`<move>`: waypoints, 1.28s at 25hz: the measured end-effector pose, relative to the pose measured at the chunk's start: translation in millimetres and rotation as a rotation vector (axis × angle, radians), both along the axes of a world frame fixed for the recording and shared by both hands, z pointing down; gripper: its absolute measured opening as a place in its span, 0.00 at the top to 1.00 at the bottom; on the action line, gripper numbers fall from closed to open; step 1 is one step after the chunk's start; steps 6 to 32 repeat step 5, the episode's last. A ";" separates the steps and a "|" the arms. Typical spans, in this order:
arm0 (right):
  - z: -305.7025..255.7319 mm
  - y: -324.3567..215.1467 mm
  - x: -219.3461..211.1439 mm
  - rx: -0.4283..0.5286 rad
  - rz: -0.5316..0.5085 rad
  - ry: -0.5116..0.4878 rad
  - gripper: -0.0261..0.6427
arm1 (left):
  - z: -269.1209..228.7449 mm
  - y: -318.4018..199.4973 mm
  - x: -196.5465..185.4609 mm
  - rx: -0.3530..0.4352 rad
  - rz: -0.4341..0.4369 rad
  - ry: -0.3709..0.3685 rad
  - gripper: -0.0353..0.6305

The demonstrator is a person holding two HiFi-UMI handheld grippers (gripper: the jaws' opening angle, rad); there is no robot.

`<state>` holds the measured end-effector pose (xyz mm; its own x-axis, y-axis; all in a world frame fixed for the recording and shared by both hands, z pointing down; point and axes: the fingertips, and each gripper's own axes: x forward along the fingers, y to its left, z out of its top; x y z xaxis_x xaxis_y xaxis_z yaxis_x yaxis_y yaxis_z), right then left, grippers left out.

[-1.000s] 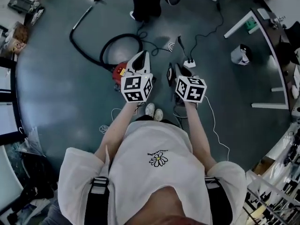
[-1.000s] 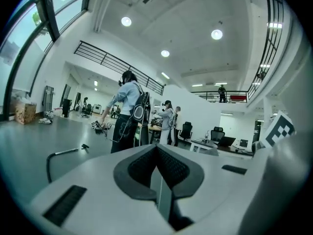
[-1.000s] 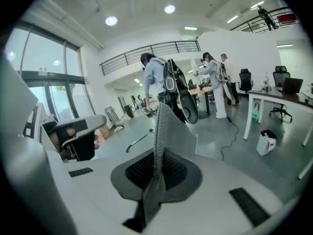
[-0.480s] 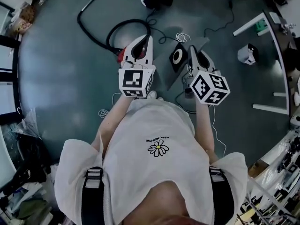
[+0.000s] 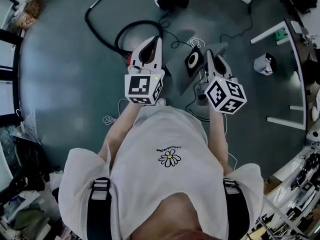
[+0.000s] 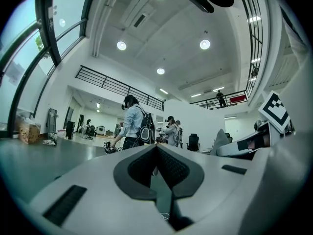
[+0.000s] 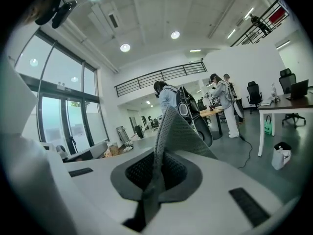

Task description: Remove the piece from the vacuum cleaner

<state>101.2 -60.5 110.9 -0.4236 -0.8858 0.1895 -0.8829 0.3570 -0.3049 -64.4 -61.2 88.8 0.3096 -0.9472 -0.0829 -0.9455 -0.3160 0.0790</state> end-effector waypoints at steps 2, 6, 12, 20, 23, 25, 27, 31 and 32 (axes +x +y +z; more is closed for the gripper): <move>2.3 4.4 -8.6 -0.011 0.001 -0.011 0.93 | 4.9 6.0 -10.0 -0.009 0.000 -0.001 0.94; 1.5 9.6 -24.9 -0.029 0.000 -0.043 0.93 | 9.4 12.9 -27.4 -0.027 0.004 0.001 0.94; 1.5 9.6 -24.9 -0.029 0.000 -0.043 0.93 | 9.4 12.9 -27.4 -0.027 0.004 0.001 0.94; 1.5 9.6 -24.9 -0.029 0.000 -0.043 0.93 | 9.4 12.9 -27.4 -0.027 0.004 0.001 0.94; 1.5 9.6 -24.9 -0.029 0.000 -0.043 0.93 | 9.4 12.9 -27.4 -0.027 0.004 0.001 0.94; 1.5 9.6 -24.9 -0.029 0.000 -0.043 0.93 | 9.4 12.9 -27.4 -0.027 0.004 0.001 0.94; 1.5 9.6 -24.9 -0.029 0.000 -0.043 0.93 | 9.4 12.9 -27.4 -0.027 0.004 0.001 0.94; 1.5 9.6 -24.9 -0.029 0.000 -0.043 0.93 | 9.4 12.9 -27.4 -0.027 0.004 0.001 0.94; 1.5 9.6 -24.9 -0.029 0.000 -0.043 0.93 | 9.4 12.9 -27.4 -0.027 0.004 0.001 0.94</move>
